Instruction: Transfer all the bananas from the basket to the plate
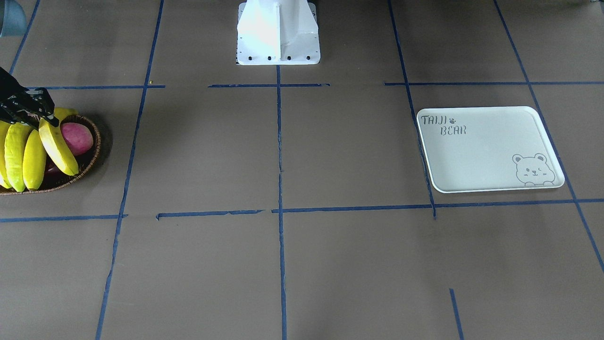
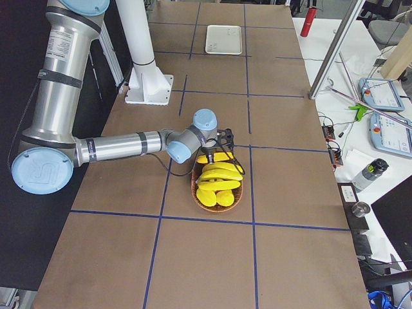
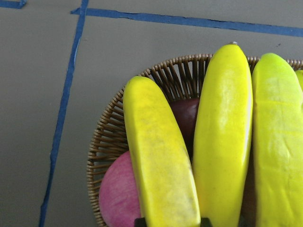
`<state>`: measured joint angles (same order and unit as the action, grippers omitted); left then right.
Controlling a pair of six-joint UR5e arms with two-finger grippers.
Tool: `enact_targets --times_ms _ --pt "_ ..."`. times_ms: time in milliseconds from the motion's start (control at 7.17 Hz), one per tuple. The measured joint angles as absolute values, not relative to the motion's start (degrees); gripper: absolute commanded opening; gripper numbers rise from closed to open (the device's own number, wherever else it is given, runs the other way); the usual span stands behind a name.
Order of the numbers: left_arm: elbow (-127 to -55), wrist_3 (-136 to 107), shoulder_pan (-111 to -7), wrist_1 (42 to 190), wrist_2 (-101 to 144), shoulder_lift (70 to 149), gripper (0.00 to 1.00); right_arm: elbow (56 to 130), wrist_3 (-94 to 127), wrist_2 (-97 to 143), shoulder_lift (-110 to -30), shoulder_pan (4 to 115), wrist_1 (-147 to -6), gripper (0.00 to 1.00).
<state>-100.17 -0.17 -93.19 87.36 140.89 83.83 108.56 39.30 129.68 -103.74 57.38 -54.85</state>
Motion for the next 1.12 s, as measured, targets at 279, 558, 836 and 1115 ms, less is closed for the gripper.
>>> enact_targets --times_ms 279,558,836,1115 --pt "-100.2 -0.2 -93.2 87.4 140.9 83.8 1.00 110.2 39.3 131.0 -104.2 58.3 -54.7 0.00" --pt "-101.0 -0.5 -93.1 87.3 140.8 83.9 1.00 113.5 39.6 133.2 -103.7 60.4 -54.9 0.00" --pt "-105.2 -6.1 -89.8 88.0 140.5 84.8 1.00 115.6 41.8 134.4 -99.4 60.9 -55.4 0.00" --pt "-107.6 -19.6 -82.8 91.9 140.6 88.7 0.99 115.7 51.1 134.2 -92.3 58.6 -55.5 0.01"
